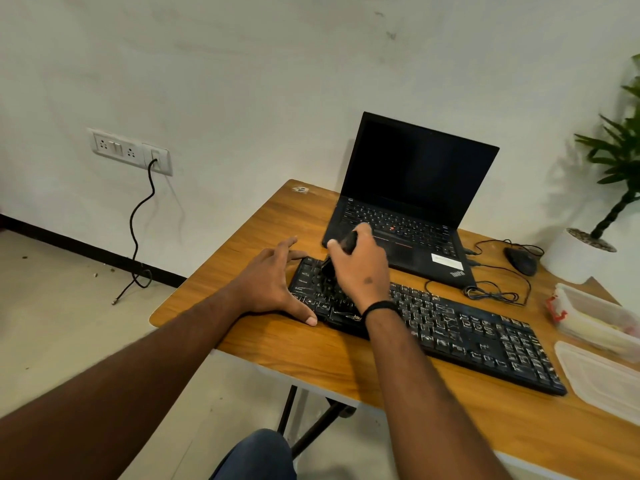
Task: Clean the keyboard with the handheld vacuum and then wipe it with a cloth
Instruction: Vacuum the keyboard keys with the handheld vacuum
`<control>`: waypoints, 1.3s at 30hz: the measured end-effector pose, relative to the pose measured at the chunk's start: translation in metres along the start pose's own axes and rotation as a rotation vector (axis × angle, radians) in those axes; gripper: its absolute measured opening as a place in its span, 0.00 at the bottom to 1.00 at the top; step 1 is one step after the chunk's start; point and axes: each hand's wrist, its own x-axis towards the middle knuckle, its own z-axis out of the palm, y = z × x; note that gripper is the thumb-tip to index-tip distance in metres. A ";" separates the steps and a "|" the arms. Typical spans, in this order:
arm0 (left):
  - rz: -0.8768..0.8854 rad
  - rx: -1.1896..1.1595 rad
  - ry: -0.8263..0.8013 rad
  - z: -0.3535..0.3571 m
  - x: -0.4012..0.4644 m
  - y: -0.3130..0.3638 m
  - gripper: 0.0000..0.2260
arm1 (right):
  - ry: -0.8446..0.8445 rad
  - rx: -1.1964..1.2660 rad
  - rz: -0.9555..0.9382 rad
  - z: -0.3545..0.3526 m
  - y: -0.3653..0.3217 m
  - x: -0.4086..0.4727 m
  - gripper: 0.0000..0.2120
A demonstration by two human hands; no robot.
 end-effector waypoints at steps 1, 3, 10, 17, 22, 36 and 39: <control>-0.001 0.002 0.000 0.000 0.000 -0.001 0.74 | -0.029 0.012 -0.036 0.003 -0.001 -0.003 0.11; -0.001 0.001 0.000 0.001 0.000 -0.002 0.73 | -0.125 0.067 -0.042 0.000 0.001 -0.004 0.11; 0.008 -0.021 0.006 0.001 0.000 -0.001 0.73 | 0.050 0.046 0.078 -0.007 0.007 0.005 0.12; -0.010 -0.019 0.018 0.001 -0.001 0.002 0.70 | -0.204 0.136 0.072 -0.006 -0.003 0.008 0.10; -0.009 -0.027 -0.004 0.000 0.000 0.000 0.72 | -0.001 0.038 0.140 -0.002 -0.003 0.012 0.11; -0.007 -0.056 -0.034 -0.003 -0.002 0.001 0.70 | -0.087 0.276 0.034 0.014 -0.006 -0.005 0.12; -0.018 -0.080 -0.046 -0.005 -0.003 0.001 0.72 | -0.196 0.417 -0.050 0.015 -0.008 -0.009 0.12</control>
